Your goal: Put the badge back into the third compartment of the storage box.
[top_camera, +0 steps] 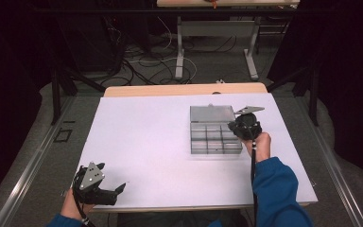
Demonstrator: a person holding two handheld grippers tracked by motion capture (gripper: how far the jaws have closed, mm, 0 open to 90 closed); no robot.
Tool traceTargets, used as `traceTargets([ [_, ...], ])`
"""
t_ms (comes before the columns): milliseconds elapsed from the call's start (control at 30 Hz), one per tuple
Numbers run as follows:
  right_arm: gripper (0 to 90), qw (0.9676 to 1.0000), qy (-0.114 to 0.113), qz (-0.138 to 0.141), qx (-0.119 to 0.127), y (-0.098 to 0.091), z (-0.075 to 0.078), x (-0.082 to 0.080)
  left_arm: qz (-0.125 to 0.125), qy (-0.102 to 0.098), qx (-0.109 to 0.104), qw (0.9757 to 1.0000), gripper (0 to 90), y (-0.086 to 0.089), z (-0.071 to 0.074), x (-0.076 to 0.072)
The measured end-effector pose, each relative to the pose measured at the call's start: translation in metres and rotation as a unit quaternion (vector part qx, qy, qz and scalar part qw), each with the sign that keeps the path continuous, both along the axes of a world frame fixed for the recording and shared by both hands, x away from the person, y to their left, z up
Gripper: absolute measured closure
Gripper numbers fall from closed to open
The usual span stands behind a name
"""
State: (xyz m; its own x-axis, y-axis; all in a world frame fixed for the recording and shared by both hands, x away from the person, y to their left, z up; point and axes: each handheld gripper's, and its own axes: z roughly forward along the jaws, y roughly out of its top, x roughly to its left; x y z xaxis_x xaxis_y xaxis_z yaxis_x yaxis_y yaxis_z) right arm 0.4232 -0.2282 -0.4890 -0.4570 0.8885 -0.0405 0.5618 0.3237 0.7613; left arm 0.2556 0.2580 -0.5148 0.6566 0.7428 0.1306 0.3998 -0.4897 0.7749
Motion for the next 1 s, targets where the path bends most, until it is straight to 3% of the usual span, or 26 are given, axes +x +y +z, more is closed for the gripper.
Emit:
traceTargets([
  [933,87.7,0.9992,0.031,-0.022,-0.015,0.002,-0.024,0.021,-0.002,0.003,0.000,1.0000,0.3,0.000,0.000,0.000],
  [1000,87.7,0.9992,0.029,-0.016,-0.024,0.002,-0.026,0.022,-0.002,0.004,0.000,1.0000,0.3,0.000,0.000,0.000],
])
